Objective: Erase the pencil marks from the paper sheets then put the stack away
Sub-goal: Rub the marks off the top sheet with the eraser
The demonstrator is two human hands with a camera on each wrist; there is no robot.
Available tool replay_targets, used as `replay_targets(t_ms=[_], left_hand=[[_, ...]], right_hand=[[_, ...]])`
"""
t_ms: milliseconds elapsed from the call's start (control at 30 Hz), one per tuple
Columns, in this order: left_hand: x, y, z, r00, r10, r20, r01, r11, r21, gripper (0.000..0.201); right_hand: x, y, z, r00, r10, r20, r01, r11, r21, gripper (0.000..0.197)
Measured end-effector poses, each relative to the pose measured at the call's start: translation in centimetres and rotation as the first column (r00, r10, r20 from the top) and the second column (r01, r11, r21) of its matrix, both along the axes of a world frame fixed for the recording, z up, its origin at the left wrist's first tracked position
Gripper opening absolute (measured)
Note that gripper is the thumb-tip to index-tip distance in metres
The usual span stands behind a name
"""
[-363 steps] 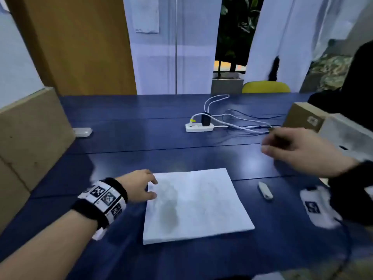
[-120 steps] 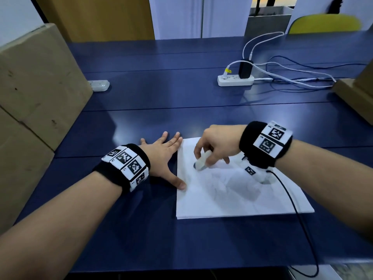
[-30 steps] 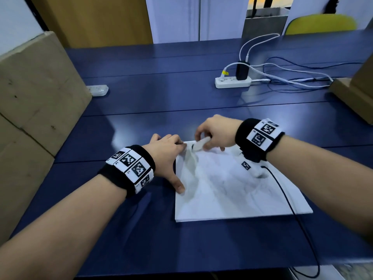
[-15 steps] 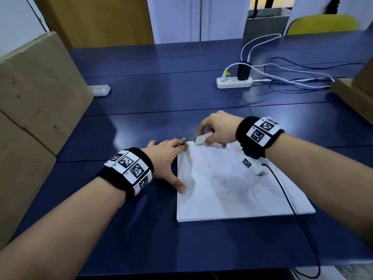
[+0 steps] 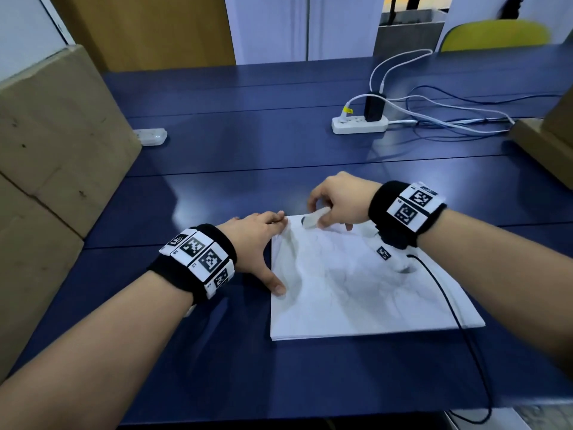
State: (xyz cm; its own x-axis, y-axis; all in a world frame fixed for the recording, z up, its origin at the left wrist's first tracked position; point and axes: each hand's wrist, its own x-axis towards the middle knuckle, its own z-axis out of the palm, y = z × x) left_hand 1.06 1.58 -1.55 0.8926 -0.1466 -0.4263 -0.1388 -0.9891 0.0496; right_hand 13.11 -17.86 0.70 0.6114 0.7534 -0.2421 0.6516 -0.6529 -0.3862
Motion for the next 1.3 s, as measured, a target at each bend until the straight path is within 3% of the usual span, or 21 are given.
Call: replay_targets(t_ms=[133, 367, 567, 767, 833, 967, 1033, 1167, 1233, 1300], left_hand=[[0.1, 0.1, -0.1, 1.0, 0.003, -0.009, -0.003, 1.0, -0.005, 0.144], [0.2, -0.2, 0.2, 1.0, 0.003, -0.003, -0.003, 1.0, -0.011, 0.143], [0.2, -0.1, 0.0, 1.0, 0.001, -0.003, -0.001, 1.0, -0.012, 0.144], [0.4, 0.1, -0.2, 1.0, 0.005, -0.002, -0.005, 0.999, -0.036, 0.145], [0.4, 0.2, -0.3, 1.0, 0.008, -0.003, -0.008, 0.999, -0.033, 0.147], [0.4, 0.1, -0.3, 1.0, 0.001, -0.006, -0.001, 1.0, -0.017, 0.146], [0.4, 0.0, -0.3, 1.0, -0.001, -0.006, 0.0, 1.0, -0.019, 0.145], [0.4, 0.1, -0.3, 1.0, 0.008, -0.013, -0.008, 0.999, -0.033, 0.145], [0.5, 0.2, -0.4, 1.0, 0.01, -0.018, -0.01, 0.999, -0.032, 0.146], [0.5, 0.2, -0.4, 1.0, 0.006, -0.016, -0.007, 1.0, -0.027, 0.147]], right_hand=[[-2.0, -0.9, 0.5, 0.958, 0.154, -0.241, -0.187, 0.975, -0.118, 0.02], [0.3, 0.1, -0.1, 0.999, -0.003, 0.049, 0.005, 0.999, -0.035, 0.012], [-2.5, -1.0, 0.3, 0.947, 0.185, -0.264, -0.232, 0.959, -0.16, 0.02], [0.5, 0.5, -0.2, 0.998, -0.001, 0.068, 0.003, 0.999, -0.036, 0.013], [0.2, 0.0, -0.2, 0.999, 0.017, 0.028, -0.016, 0.999, -0.046, 0.014], [-2.3, -1.0, 0.3, 0.956, 0.167, -0.242, -0.211, 0.962, -0.171, 0.02], [-2.1, -0.7, 0.3, 0.966, 0.161, -0.201, -0.193, 0.969, -0.154, 0.02], [0.4, 0.6, -0.2, 0.997, -0.051, 0.05, 0.053, 0.998, -0.042, 0.014], [0.6, 0.5, -0.2, 0.998, -0.057, 0.034, 0.058, 0.998, -0.032, 0.014], [-0.3, -0.3, 0.1, 0.996, 0.036, -0.076, -0.042, 0.996, -0.076, 0.017]])
